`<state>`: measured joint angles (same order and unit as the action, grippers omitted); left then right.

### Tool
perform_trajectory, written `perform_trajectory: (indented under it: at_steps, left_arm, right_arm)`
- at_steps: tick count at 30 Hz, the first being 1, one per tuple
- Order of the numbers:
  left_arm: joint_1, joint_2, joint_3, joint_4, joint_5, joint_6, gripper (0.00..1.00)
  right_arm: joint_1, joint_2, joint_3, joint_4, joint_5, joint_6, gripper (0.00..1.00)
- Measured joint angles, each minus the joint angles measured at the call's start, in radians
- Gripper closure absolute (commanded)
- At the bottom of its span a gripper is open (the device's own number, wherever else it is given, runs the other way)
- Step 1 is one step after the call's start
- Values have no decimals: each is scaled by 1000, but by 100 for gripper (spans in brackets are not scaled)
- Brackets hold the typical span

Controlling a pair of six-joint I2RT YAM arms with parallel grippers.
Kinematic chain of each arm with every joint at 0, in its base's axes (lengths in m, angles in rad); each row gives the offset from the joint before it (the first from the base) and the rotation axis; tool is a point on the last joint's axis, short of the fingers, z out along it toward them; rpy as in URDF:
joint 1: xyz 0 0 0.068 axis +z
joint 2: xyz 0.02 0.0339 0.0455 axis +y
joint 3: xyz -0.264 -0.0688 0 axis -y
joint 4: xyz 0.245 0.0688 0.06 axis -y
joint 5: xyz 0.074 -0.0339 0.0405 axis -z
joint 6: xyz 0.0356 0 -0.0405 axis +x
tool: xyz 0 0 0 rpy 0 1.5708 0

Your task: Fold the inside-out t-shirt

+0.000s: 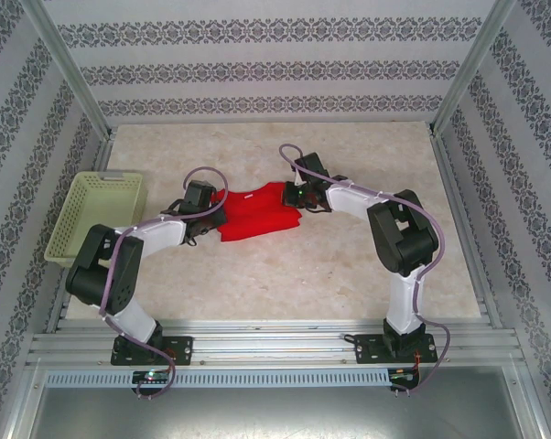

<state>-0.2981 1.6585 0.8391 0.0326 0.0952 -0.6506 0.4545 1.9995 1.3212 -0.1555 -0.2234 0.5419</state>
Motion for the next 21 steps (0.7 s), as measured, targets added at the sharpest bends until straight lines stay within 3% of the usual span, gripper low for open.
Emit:
perform_trajectory:
  at_steps: [1, 4, 7, 9, 16, 21]
  left_arm:
    - [5, 21, 17, 2, 4, 3, 90]
    - [11, 67, 54, 1, 16, 15, 75]
    - [17, 74, 79, -29, 16, 23, 56]
    - [19, 61, 97, -80, -3, 29, 49]
    - [3, -133, 134, -295, -126, 30, 45]
    - [-100, -158, 160, -328, -144, 27, 47]
  right_arm:
    - [0, 8, 11, -3, 5, 0, 99]
    - [-1, 25, 38, -21, 26, -2, 82]
    - [-2, 27, 60, -60, 68, -20, 54]
    - [-3, 22, 68, -89, 113, -33, 43]
    - [39, -103, 59, -209, 264, -106, 35]
    - [143, -172, 42, -212, 300, -124, 35]
